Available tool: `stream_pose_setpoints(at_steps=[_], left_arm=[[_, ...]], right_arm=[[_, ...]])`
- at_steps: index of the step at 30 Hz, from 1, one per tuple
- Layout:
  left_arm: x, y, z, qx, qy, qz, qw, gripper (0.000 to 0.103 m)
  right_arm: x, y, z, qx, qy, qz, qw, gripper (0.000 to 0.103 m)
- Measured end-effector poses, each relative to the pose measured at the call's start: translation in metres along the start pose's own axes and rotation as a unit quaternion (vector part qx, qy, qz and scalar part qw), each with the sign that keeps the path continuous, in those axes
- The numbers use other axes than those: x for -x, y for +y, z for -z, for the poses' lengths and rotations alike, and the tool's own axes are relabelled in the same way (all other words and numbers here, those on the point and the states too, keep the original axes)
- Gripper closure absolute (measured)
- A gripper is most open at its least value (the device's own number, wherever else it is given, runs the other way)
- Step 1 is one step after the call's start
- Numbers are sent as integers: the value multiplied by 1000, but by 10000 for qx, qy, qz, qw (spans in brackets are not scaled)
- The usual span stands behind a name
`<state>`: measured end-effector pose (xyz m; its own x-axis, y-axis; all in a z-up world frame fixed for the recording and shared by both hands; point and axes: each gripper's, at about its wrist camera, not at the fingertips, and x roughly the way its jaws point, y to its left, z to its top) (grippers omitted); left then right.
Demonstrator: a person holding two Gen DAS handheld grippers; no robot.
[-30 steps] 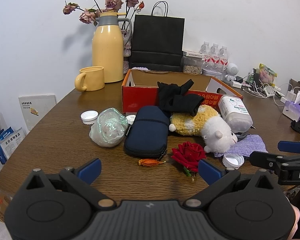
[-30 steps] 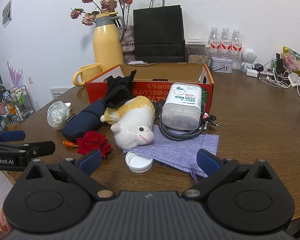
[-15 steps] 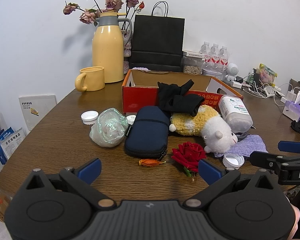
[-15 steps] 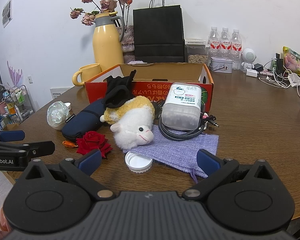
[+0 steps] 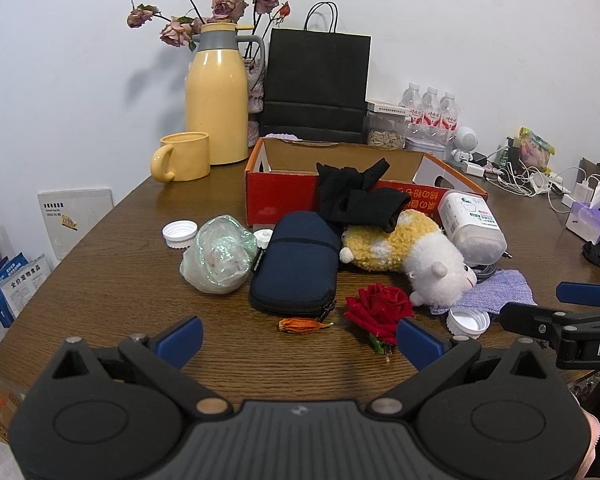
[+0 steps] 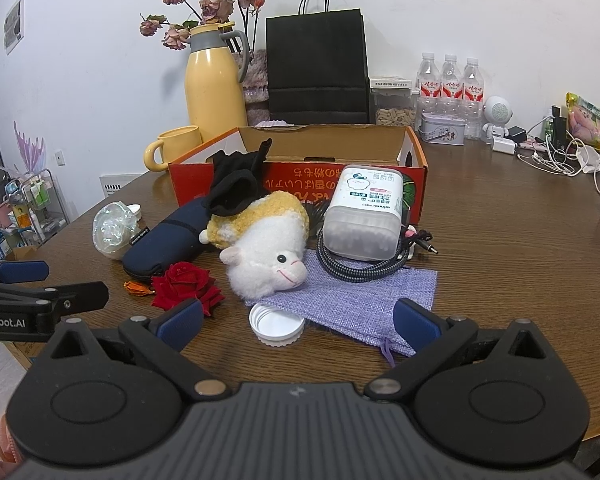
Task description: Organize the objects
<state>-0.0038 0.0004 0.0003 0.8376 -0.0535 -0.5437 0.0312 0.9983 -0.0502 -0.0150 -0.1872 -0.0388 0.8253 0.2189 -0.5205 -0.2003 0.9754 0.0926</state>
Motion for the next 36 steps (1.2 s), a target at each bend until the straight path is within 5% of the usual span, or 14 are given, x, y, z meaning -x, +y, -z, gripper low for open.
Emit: stream_pose_setpoints(at_steps=[18,29,36], left_arm=[[-17,22,-8,218,33,-46,9997,0],[-52,55,-27,442,-4,-399,9982,0],[-82,71,-39,455,1,-455,9979,0]], right_arm=[[-20,-1,-2,92,121,65,9999,0],[-56,4,-17,174,181,-120,9996,0],[-79,11,-34,186,188,-163,9995,14]])
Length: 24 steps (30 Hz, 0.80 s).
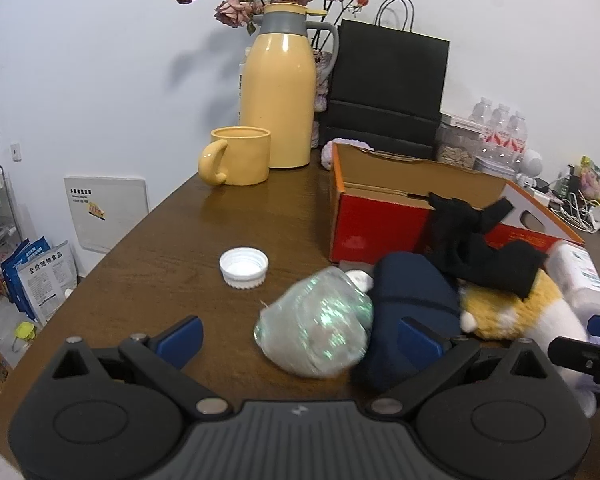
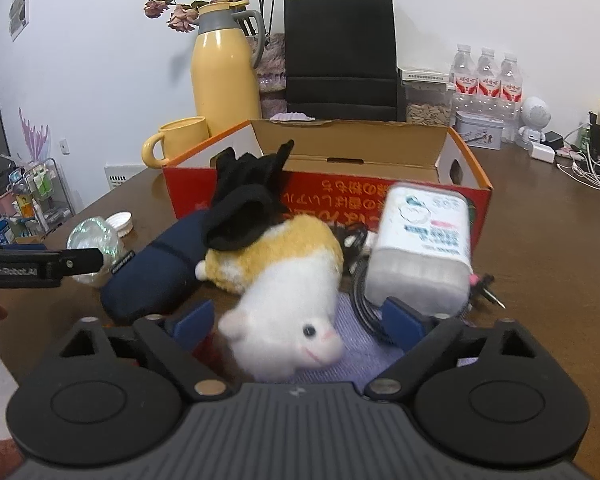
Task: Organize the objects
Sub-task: 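Grasp the white plush sheep with the right tool while the left tool grasps the clear plastic bag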
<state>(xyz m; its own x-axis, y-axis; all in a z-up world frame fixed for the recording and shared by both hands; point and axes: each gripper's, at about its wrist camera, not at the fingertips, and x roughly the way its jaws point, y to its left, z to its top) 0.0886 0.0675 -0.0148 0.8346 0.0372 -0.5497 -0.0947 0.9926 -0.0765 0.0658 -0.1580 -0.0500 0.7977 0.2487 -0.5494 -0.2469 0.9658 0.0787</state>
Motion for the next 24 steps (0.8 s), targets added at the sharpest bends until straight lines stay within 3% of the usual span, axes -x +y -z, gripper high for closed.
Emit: stream_pose_setpoints(at_steps=[6,9,15,19,24], left_arm=[[-23,11,-3,108,63,70,9999,3],[-33,16,-3,189,172,213,9994,16],[-40,27,0,394,225,486,9978,43],[-39,31,2,485,184,583,9969,52],[-35,33,2,542,136,600,9966,55]], right_arm=[[-22,7,-7,60,222,51,9997,23],[-30,7,-6,-38,336,75,9994,24],[-41,9,-4,-137,503,93,9986,41],[-40,12,-3,-175,468,151,9986,46],[-32,11,-2,-221,383,174,9989,49]])
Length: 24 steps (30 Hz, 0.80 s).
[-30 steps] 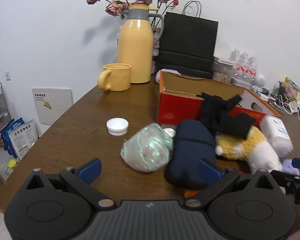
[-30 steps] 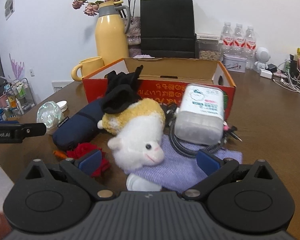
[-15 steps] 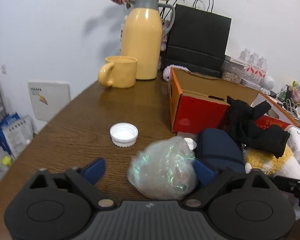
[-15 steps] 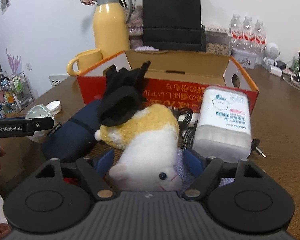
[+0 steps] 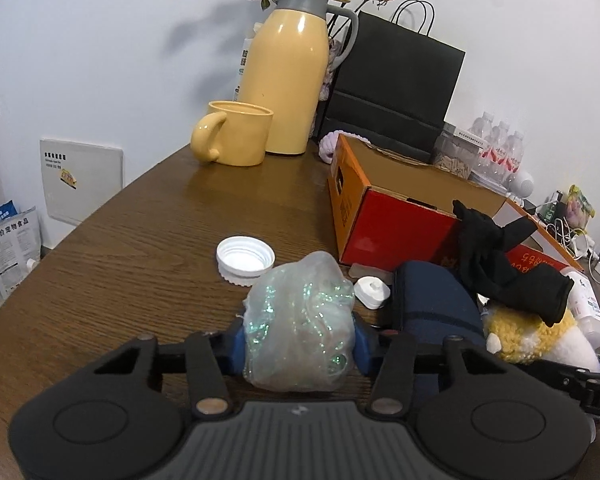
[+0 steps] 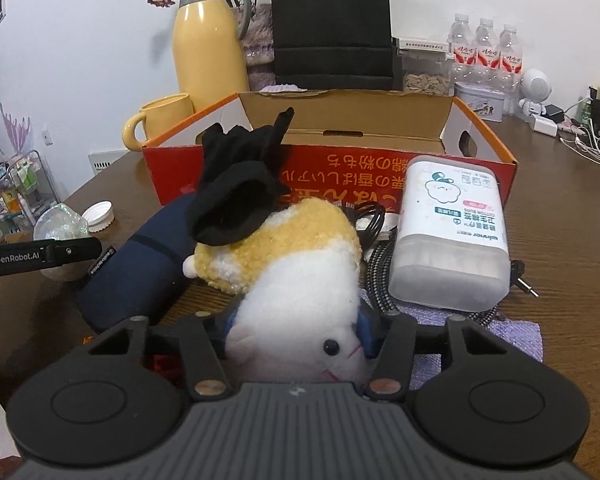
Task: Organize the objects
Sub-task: 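Grasp the white plush sheep with the right tool while the left tool grasps the clear plastic bag, then carry the sheep with the right tool while the left tool drops the bag into the box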
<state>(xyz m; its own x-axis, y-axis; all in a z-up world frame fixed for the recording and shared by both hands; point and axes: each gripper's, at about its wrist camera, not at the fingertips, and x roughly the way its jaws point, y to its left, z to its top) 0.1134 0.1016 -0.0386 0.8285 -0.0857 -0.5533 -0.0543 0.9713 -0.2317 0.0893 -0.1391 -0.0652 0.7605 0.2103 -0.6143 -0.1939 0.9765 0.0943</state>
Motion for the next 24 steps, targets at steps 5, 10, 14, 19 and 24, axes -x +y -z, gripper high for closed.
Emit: stream_pose_setpoints(at_steps=[5,10,14,19,24], left_arm=[[8,-1,-3,21,-98,35,9999,56],[20,-10,-5,-46,-245,65,9997,58],[32,-18,-6,-99,-345,101,9993,58],[49,-30,-7,-181,-476,103,9986,58],[66,-43,-6,-280,-585,46,9979,57]], right_arm=[[11,-2,0,-28,-127,31,9999,50],[29,-5,0,-23,-308,91,9995,50],[44,-9,3,-41,-434,116,9990,50],[63,-15,9,-41,-587,63,9982,50],[83,-25,16,-135,-786,32,9968,50]])
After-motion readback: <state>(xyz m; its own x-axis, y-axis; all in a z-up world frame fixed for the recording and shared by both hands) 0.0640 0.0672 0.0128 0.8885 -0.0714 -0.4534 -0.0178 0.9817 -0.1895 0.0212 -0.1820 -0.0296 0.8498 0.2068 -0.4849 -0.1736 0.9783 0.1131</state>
